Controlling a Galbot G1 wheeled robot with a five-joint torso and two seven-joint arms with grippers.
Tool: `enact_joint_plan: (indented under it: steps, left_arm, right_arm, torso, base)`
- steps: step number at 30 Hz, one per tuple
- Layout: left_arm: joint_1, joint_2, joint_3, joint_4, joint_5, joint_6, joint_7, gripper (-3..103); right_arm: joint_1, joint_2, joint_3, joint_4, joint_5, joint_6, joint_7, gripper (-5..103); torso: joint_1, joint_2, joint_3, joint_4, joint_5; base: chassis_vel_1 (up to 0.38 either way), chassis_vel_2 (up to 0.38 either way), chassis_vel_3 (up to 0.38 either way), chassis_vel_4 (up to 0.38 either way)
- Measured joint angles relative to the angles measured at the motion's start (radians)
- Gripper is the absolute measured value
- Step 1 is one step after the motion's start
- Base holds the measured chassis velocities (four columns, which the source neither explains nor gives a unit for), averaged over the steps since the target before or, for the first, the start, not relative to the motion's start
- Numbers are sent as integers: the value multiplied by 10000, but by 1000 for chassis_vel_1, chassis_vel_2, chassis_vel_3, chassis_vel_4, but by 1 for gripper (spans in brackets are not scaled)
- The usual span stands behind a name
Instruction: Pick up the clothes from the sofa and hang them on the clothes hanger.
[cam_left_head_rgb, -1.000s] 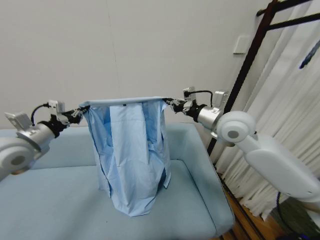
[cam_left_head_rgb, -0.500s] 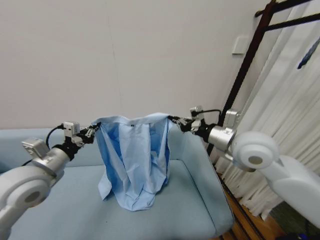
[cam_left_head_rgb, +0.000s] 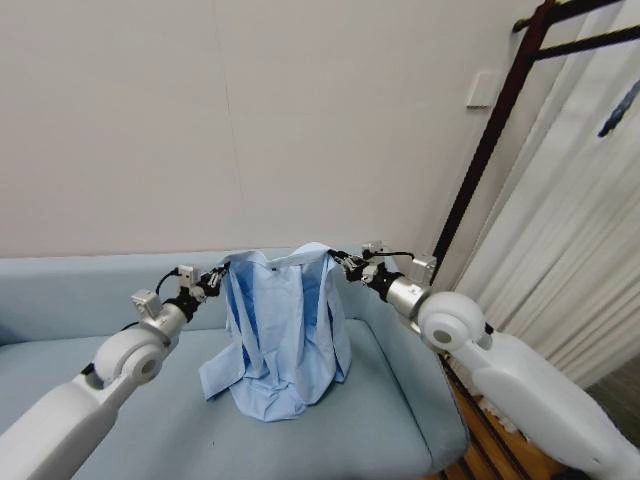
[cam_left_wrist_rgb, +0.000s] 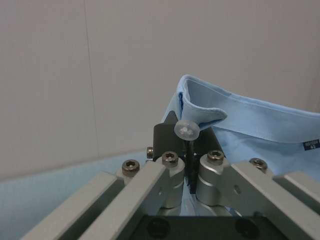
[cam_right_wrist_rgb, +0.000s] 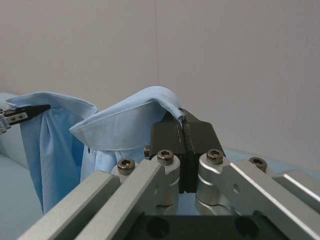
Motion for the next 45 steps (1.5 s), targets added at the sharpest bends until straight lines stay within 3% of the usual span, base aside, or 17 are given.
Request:
enact_joint_plan:
  steps: [3, 4, 5, 8, 15, 19, 20, 23, 25, 27, 28, 32, 38, 41, 45]
  left_arm:
    - [-1245, 613, 199, -328, -771, 455, -326, 1]
    - [-1245, 613, 199, -328, -771, 455, -326, 1]
    - [-1438, 891, 85, -579, -1075, 606, -442, 1]
    - [-1226, 1807, -925, -1587, -2078, 792, -629, 1]
    - [-654, 2811, -2002, -2836, -2981, 642, -1259, 1]
    - [-56, 3159, -2437, -3986, -3544, 939, -1717, 1]
    - [-56, 3159, -2437, -3986, -3544, 939, -1717, 1]
    - [-63, 3505, -2993, -4986, -4956, 1190, -2448, 1]
    - [-121, 3642, -3233, -5166, -5317, 1204, -2539, 1]
    - [-402, 4101, -3845, -5418, -6306, 1208, -2661, 1]
    - [-402, 4101, -3845, -5418, -6306, 1208, -2661, 1]
    - [-551, 4717, -5352, -5452, -7691, 988, -2818, 1]
    - [-546, 5003, -6889, -5420, -8760, 918, -3323, 1]
    - [-499, 4890, -6919, -5411, -8797, 1054, -3638, 1]
    - [-181, 4232, -6225, -5379, -8798, 1667, -4661, 1]
  right_arm:
    - [1633, -325, -368, -95, 1205, -225, 182, 0]
    - [1633, -325, -368, -95, 1205, -225, 182, 0]
    - [2201, -554, -513, -72, 1814, -308, 274, 0]
    - [3682, -1430, -701, 185, 3590, -583, 403, 0]
    - [4203, -2468, -291, 894, 5073, -769, 454, 0]
    - [3501, -4021, 291, 2149, 6363, -823, 668, 0]
    - [3501, -4021, 291, 2149, 6363, -823, 668, 0]
    - [3574, -5333, 763, 2776, 7689, -852, 674, 0]
    - [3752, -5610, 835, 2836, 7992, -859, 643, 0]
    - [4241, -6330, 1115, 2939, 8731, -866, 482, 0]
    - [4241, -6330, 1115, 2939, 8731, -866, 482, 0]
    - [4644, -7458, 1923, 3248, 9902, -858, 381, 0]
    - [4605, -8708, 3403, 3447, 11419, -863, 389, 0]
    - [4550, -8974, 3634, 3538, 11671, -906, 539, 0]
    - [4345, -8891, 3362, 3739, 11531, -1064, 1011, 0]
  torso:
    - [1, 1, -2, 1, -1]
    - [1, 1, -2, 1, -1]
    - [1, 0, -2, 0, 4]
    - [-4, 2, -6, 5, 0]
    - [-6, 3, -7, 4, 4]
    - [-4, 2, -4, 0, 5]
    - [-4, 2, -4, 0, 5]
    - [-6, 3, -7, -7, 5]
    - [-6, 3, -7, -4, 7]
    - [-6, 4, -8, 3, 2]
    - [-6, 4, -8, 3, 2]
    - [-6, 3, -6, 2, 3]
    - [-7, 4, -7, 0, 3]
    - [-7, 5, -8, -1, 1]
    - [-6, 5, -5, 0, 2]
  base:
    - [0, 0, 0, 0]
    - [0, 0, 0, 0]
    - [0, 0, 0, 0]
    - [0, 0, 0, 0]
    - [0, 0, 0, 0]
    - [0, 0, 0, 0]
    - [0, 0, 0, 0]
    - [0, 0, 0, 0]
    - [0, 0, 0, 0]
    - [0, 0, 0, 0]
    - [0, 0, 0, 0]
    - [0, 0, 0, 0]
    - [0, 0, 0, 0]
    - [0, 0, 0, 0]
    - [0, 0, 0, 0]
